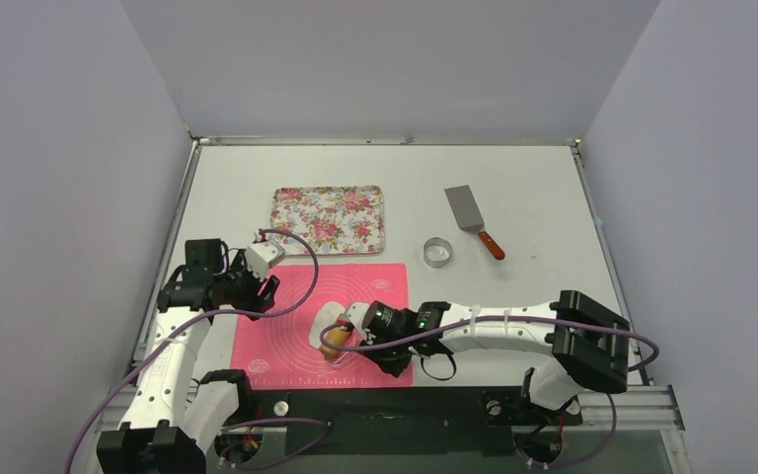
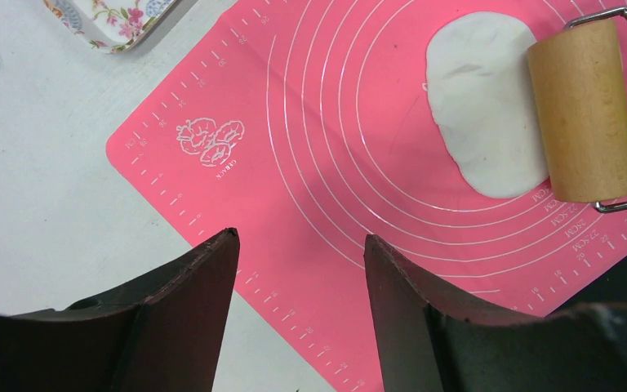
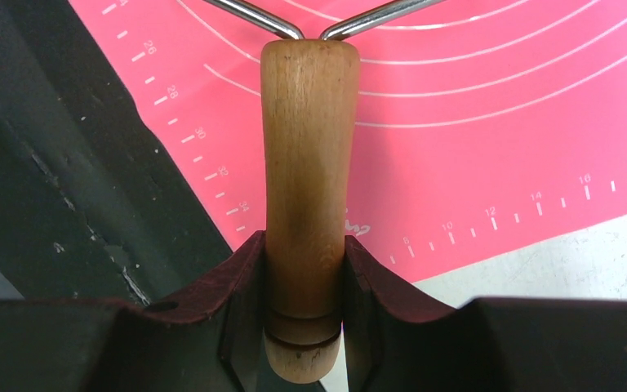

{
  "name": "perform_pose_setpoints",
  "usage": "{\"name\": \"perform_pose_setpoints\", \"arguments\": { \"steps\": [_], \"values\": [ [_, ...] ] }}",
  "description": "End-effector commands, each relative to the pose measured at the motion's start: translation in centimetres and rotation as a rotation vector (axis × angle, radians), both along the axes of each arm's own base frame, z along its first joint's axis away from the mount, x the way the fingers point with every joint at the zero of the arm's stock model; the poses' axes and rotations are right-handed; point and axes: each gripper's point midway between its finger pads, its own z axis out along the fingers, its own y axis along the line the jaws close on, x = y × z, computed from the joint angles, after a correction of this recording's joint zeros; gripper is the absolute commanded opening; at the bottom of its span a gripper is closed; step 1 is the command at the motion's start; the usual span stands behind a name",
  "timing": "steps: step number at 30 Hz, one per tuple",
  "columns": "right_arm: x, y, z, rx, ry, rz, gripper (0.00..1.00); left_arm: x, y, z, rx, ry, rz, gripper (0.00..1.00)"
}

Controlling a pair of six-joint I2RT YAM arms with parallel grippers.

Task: Roll out the dumpling wrappers from the dough
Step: Flatten out the dough on the work surface.

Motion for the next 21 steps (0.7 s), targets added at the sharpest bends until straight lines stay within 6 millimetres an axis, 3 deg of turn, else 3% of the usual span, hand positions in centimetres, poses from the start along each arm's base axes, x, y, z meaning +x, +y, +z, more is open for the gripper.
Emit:
{"name": "perform_pose_setpoints", "arguments": {
  "steps": [1,4,8,15,21],
  "values": [
    [-0.4,2.5,0.0,0.003,0.036,0.082,0.00,1.1,0.0,1.7,-0.006,-0.070,0.000,0.56],
    [-0.1,3.6,-0.5,-0.004,0.044,0.109,0.00,1.0,0.0,1.7,-0.007,-0.068,0.000,0.56],
    [-0.1,3.6,-0.7,-0.011,0.054,0.109,0.00,1.0,0.0,1.6,-0.007,-0.069,0.000,0.56],
    [-0.9,0.9,0.4,-0.019,0.071,0.047,0.00,1.1,-0.1,1.6,-0.013,-0.072,0.001,0.56],
    [-1.7,0.0,1.1,-0.031,0.098,0.040,0.00,1.0,0.0,1.6,-0.008,-0.072,0.004,0.56]
  ]
}}
